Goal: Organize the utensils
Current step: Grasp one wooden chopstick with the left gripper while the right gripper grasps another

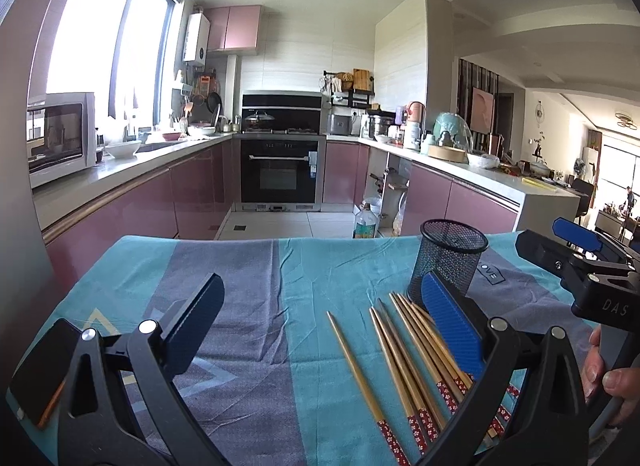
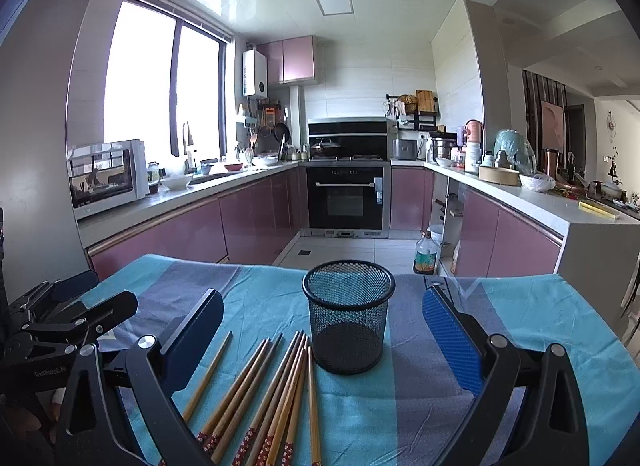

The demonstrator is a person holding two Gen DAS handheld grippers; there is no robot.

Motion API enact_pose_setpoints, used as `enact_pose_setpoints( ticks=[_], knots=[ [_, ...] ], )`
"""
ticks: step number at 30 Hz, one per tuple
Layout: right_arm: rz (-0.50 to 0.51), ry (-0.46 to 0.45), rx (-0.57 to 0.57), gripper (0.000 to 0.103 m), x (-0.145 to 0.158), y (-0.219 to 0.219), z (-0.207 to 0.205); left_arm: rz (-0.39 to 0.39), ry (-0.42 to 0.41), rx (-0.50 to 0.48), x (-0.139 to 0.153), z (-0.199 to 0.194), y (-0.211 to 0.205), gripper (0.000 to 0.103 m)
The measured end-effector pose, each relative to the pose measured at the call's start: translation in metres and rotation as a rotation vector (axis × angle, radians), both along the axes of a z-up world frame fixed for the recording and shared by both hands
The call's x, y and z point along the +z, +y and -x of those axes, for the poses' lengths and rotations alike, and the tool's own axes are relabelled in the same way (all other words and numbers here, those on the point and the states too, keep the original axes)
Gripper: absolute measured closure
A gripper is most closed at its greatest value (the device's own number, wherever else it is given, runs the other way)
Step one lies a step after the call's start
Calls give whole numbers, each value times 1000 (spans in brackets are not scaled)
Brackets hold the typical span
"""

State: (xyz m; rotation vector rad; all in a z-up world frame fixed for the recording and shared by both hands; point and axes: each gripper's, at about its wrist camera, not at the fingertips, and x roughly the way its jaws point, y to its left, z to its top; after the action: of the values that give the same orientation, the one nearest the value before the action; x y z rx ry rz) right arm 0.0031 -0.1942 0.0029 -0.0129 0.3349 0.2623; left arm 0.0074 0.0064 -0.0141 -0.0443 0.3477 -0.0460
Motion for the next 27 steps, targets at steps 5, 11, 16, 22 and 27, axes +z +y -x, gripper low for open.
enact_pose_setpoints(
  ticks=[5, 11, 16, 22, 27],
  knots=[
    [38, 142, 32, 7, -24, -7, -14, -30, 101, -27, -14, -16, -2, 7],
    [89, 292, 75, 24, -53, -8, -26, -54, 223, -87, -37, -40, -8, 18],
    [134, 418, 125, 42, -73, 0, -42, -56, 350, -132, -60, -63, -14, 30],
    [205, 507, 139, 58, -88, 11, -57, -58, 448, -165, -79, -86, -27, 44],
    [233, 524, 164, 65, -93, 19, -63, -58, 505, -197, -91, -103, -38, 51]
  ],
)
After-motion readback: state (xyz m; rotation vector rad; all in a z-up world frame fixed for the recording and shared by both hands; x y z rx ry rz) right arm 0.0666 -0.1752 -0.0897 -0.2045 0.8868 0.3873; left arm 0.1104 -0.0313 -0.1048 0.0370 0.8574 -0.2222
